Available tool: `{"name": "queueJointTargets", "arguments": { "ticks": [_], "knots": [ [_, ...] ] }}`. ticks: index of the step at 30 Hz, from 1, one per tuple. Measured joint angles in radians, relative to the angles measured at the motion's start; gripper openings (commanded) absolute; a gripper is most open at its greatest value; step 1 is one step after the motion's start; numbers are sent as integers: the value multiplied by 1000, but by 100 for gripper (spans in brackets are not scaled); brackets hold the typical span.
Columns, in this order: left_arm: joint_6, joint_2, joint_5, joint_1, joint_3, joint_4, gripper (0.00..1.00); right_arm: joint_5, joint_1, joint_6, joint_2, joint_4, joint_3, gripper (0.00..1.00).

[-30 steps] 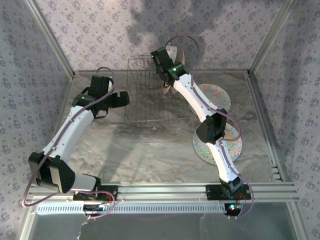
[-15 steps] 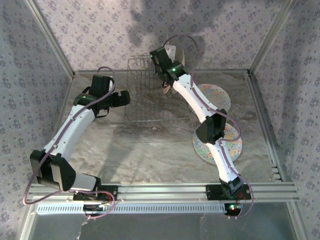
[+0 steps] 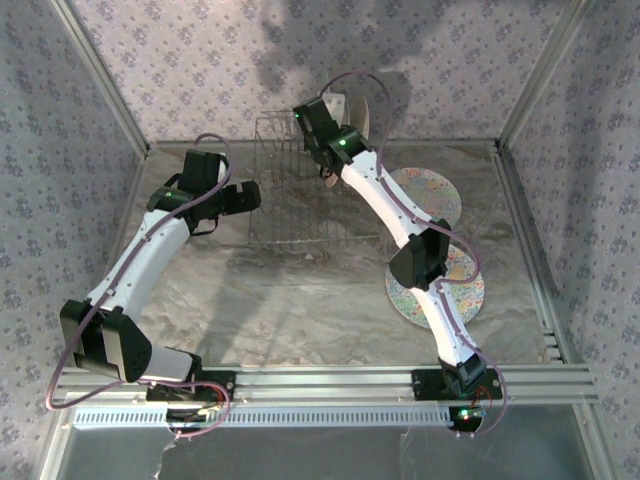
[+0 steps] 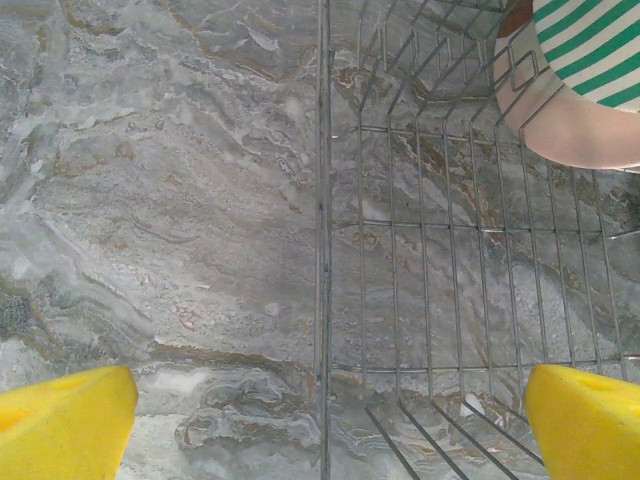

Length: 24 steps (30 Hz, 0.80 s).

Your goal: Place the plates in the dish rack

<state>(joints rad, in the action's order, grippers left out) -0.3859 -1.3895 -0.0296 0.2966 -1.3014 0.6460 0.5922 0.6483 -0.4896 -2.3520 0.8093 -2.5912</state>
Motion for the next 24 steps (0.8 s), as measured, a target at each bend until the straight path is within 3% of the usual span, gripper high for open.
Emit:
{"name": "queueJointTargets", "arguments": {
  "ticks": [19, 24],
  "knots": [
    [0, 6, 8, 0, 37, -7, 99, 14, 8, -61, -57, 40, 33, 0],
    [-1, 14, 8, 0, 50, -7, 99, -1, 10, -76, -77, 31, 46, 19]
  ]
}}
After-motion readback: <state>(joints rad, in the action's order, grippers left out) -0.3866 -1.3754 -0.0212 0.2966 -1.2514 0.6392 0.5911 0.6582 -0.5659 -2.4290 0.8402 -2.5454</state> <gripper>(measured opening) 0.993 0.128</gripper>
